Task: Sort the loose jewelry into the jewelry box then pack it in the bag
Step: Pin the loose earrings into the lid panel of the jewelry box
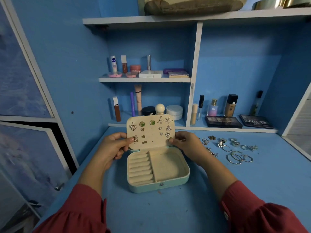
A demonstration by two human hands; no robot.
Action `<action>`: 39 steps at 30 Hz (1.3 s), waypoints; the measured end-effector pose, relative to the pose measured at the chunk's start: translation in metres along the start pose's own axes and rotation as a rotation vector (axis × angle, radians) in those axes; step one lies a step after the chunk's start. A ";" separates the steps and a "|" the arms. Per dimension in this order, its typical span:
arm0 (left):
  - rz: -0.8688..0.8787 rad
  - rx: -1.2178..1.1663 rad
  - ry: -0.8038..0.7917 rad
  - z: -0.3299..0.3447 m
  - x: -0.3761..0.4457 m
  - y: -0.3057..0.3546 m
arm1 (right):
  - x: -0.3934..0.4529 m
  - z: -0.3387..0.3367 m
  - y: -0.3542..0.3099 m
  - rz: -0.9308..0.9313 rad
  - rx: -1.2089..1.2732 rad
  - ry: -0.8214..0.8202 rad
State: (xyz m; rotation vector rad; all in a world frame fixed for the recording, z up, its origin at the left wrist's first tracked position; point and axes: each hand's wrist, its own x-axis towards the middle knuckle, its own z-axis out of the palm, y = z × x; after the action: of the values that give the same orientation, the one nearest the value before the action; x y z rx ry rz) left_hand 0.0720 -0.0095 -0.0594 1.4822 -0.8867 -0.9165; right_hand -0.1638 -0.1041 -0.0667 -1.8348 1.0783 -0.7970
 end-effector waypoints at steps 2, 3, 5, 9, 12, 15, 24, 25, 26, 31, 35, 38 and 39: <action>0.017 0.024 0.023 0.001 -0.001 0.001 | 0.001 0.002 0.000 -0.005 -0.026 0.012; 0.027 0.031 0.033 0.002 -0.002 0.001 | 0.002 0.002 0.000 -0.003 -0.027 0.014; 0.038 0.036 0.041 0.004 -0.004 0.002 | 0.003 0.002 0.000 0.002 -0.040 0.005; 0.058 0.034 0.046 0.007 -0.005 0.002 | 0.005 0.002 0.002 0.025 -0.005 -0.017; 0.069 0.013 0.057 0.010 -0.004 0.002 | 0.006 0.001 0.001 0.050 0.076 -0.032; 0.081 -0.008 0.059 0.012 -0.004 0.003 | 0.007 0.000 0.001 0.065 0.087 -0.047; 0.089 -0.019 0.036 0.011 -0.004 0.002 | 0.007 -0.002 -0.004 0.039 -0.022 -0.072; 0.092 -0.019 0.031 0.011 -0.004 0.001 | 0.006 -0.002 -0.005 0.036 -0.039 -0.073; 0.093 -0.016 0.028 0.010 -0.003 0.001 | 0.006 -0.002 -0.005 0.034 -0.055 -0.076; 0.085 -0.008 0.011 0.010 -0.001 0.000 | 0.008 -0.001 -0.005 0.046 -0.081 -0.080; 0.101 -0.011 0.002 0.009 0.000 0.000 | 0.008 -0.001 -0.004 0.035 -0.097 -0.072; 0.106 -0.034 0.011 0.009 -0.001 0.001 | 0.007 -0.002 -0.004 0.006 -0.101 -0.057; 0.107 -0.046 0.014 0.009 -0.002 0.001 | 0.007 -0.002 -0.004 -0.005 -0.088 -0.046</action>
State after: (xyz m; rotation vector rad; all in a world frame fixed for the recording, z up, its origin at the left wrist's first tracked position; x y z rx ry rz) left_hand 0.0630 -0.0118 -0.0588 1.3866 -0.9201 -0.8415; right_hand -0.1608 -0.1103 -0.0614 -1.9204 1.0954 -0.7172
